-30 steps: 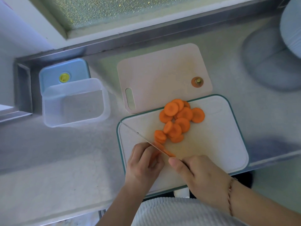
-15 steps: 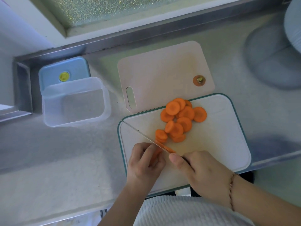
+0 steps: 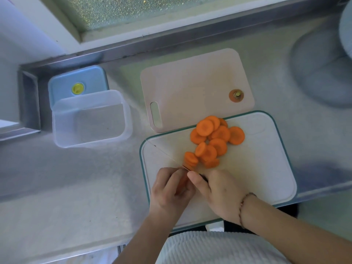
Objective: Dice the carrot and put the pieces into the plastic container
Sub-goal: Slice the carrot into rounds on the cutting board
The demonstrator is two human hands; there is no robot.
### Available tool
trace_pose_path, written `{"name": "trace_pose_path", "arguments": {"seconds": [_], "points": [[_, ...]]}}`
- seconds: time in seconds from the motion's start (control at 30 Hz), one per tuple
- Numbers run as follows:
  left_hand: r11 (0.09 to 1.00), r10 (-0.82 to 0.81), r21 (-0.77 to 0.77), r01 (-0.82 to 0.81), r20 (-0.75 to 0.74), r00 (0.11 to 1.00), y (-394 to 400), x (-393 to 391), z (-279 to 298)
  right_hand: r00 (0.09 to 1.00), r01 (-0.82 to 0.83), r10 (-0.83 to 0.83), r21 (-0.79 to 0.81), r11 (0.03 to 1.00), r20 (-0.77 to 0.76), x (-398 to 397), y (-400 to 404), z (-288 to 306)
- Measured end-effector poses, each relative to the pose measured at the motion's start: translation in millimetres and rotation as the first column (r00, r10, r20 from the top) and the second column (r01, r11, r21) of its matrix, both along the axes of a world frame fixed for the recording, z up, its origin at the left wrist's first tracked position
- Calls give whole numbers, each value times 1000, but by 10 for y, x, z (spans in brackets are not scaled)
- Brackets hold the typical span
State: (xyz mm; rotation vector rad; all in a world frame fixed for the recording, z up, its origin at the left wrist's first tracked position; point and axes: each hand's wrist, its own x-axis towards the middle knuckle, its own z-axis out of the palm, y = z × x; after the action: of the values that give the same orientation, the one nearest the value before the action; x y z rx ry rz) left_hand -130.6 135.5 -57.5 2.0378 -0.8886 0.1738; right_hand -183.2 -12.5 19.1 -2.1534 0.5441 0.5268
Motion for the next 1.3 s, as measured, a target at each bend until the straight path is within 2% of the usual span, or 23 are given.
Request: {"name": "trace_pose_path", "arguments": {"seconds": [0.2, 0.43, 0.5, 0.6, 0.67, 0.73, 0.83, 0.93, 1.2, 1.3], "points": [[1000, 8, 10, -7, -53, 999, 27, -43, -27, 998, 52, -52, 19, 998, 27, 66, 32, -65], [999, -41, -2, 41, -52, 998, -1, -29, 18, 974, 196, -215, 218, 956, 69, 250, -300, 29], [999, -38, 3, 39, -51, 998, -9, -20, 46, 965, 240, -261, 326, 915, 21, 279, -363, 89], [1000, -28, 11, 29, -46, 999, 19, -15, 78, 946, 322, -288, 479, 816, -146, 192, -459, 294], [1000, -13, 10, 13, -51, 999, 69, 2, 90, 942, 331, -247, 508, 795, -227, 26, -554, 410], [1000, 8, 16, -7, -54, 999, 123, 22, 100, 943, 299, -176, 487, 820, -282, -165, -661, 487], [1000, 24, 22, -22, -79, 997, 163, 30, 98, 938, 195, -31, 451, 871, -346, -440, -833, 477], [999, 23, 33, -19, -109, 994, 157, 21, 85, 910, 34, 110, 336, 941, -401, -604, -970, 404], [999, 44, 21, -42, -120, 992, 145, 0, 113, 848, -119, 245, 281, 952, -469, -448, -1277, 324], [999, 49, 19, -46, -126, 991, 176, 10, 118, 839, -128, 274, 319, 939, -469, -453, -1377, 348]]}}
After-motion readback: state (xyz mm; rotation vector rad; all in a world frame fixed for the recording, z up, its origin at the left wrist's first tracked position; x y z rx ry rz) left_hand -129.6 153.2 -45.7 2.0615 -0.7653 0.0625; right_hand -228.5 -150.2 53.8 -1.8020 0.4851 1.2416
